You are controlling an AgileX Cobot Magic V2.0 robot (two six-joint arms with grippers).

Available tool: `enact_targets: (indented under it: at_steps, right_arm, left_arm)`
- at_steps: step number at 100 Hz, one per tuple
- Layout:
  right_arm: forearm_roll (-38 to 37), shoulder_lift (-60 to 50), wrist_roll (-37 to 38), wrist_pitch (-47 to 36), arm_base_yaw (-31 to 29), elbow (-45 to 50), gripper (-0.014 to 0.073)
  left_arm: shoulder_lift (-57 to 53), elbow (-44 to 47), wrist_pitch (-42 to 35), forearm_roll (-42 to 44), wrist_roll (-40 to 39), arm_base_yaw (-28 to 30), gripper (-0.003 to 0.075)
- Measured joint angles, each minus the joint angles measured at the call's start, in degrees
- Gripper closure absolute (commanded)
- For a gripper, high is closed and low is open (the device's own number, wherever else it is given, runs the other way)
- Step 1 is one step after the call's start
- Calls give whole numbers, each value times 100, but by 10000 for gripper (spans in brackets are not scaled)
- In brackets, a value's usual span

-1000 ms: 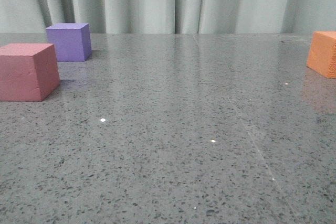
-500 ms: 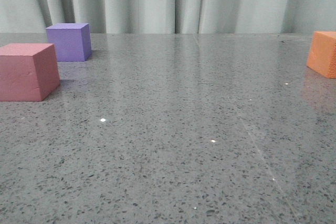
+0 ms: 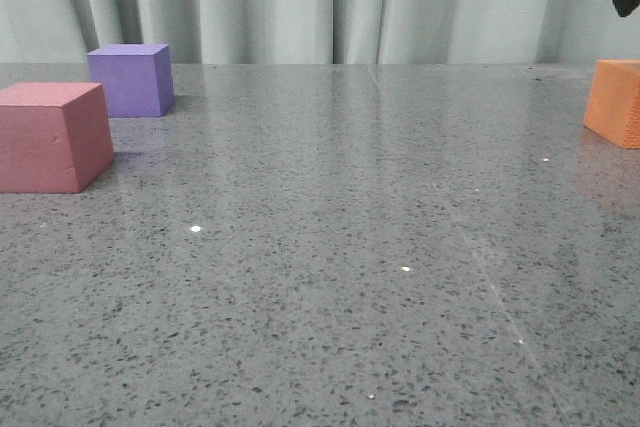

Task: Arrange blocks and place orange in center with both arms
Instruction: 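Lower the right gripper over the orange cube and close on it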

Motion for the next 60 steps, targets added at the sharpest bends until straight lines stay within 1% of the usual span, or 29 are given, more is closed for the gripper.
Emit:
enact_targets:
  at_steps: [28, 60]
  right_arm:
    - [3, 344, -9, 9, 0, 0, -21]
    - [13, 995, -9, 9, 0, 0, -11]
  left_arm:
    - [0, 0, 0, 0, 0, 0, 739]
    - [0, 0, 0, 0, 0, 9, 739]
